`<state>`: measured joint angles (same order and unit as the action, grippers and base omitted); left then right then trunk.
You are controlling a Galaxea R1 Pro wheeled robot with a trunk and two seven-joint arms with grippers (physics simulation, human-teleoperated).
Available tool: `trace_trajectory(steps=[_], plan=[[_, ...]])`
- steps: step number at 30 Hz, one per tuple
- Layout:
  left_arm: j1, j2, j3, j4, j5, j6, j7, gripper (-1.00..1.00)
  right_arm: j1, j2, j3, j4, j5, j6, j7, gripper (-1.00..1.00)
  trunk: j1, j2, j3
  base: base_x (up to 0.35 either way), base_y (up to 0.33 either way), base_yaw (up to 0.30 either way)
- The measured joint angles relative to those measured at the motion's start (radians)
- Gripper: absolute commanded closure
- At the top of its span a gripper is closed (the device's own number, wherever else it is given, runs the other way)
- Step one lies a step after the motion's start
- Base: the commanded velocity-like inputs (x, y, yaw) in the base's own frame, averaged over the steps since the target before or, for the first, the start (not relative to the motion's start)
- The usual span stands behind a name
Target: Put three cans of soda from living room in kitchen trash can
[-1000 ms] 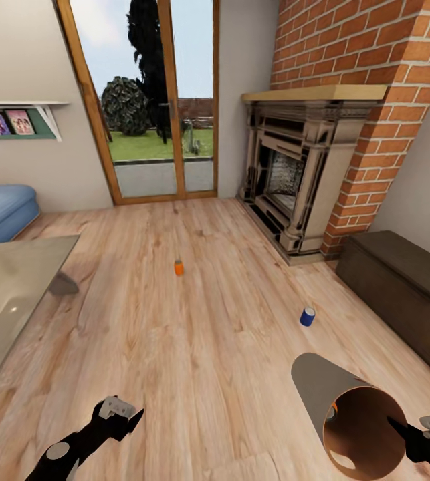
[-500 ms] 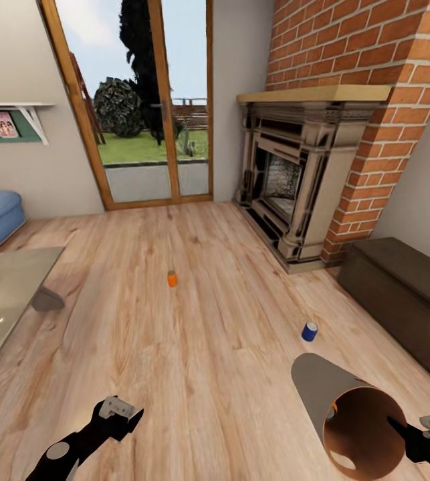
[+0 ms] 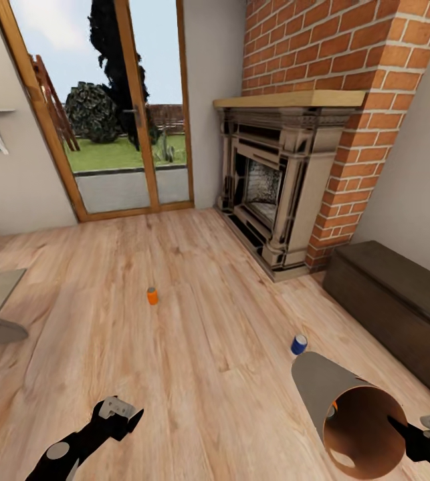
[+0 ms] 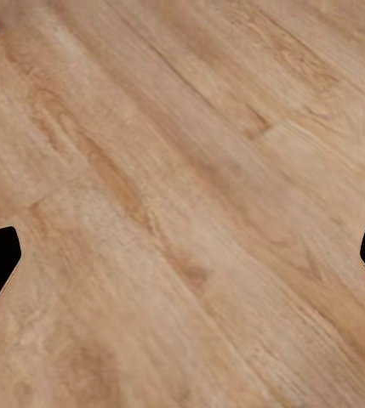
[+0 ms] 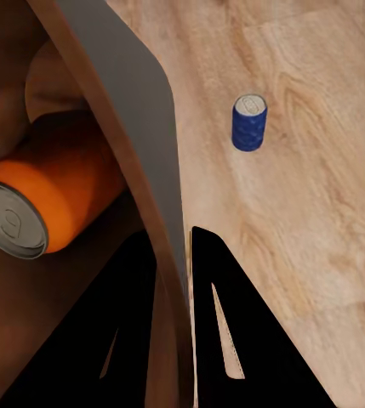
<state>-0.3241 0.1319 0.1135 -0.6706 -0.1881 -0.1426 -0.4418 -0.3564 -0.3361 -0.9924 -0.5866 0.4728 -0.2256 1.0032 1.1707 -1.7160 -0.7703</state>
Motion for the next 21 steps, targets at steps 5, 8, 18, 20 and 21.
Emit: trace_trajectory(steps=[5,8,18,20,21], plan=[[0.0,0.0,0.0,0.0,0.001,0.0,-0.001,-1.0,0.0,-0.001,-0.001,0.0,-0.001,0.0,0.0,1.0,0.0,0.0,0.006,0.322,0.0,-0.184],[0.0,0.0,0.0,0.0,0.001,0.001,-0.001,-1.0,0.0,-0.001,-0.001,0.0,-0.001,0.0,0.0,1.0,0.0,0.0,0.009,0.322,0.007,-0.168],[0.0,0.0,0.001,0.0,0.002,0.003,-0.003,-1.0,0.0,0.0,0.0,0.0,0.0,0.0,0.0,1.0,0.0,0.0,0.012,0.319,0.129,-0.103],[0.0,0.0,0.001,0.0,0.002,0.003,-0.003,-1.0,0.0,-0.001,0.0,0.0,0.0,0.0,0.0,1.0,0.0,0.0,0.012,0.314,0.168,-0.225],[0.0,0.0,0.001,0.0,0.002,0.003,-0.003,-1.0,0.0,-0.001,0.0,0.0,-0.001,0.001,0.0,1.0,0.0,0.0,0.013,0.314,0.165,-0.235]])
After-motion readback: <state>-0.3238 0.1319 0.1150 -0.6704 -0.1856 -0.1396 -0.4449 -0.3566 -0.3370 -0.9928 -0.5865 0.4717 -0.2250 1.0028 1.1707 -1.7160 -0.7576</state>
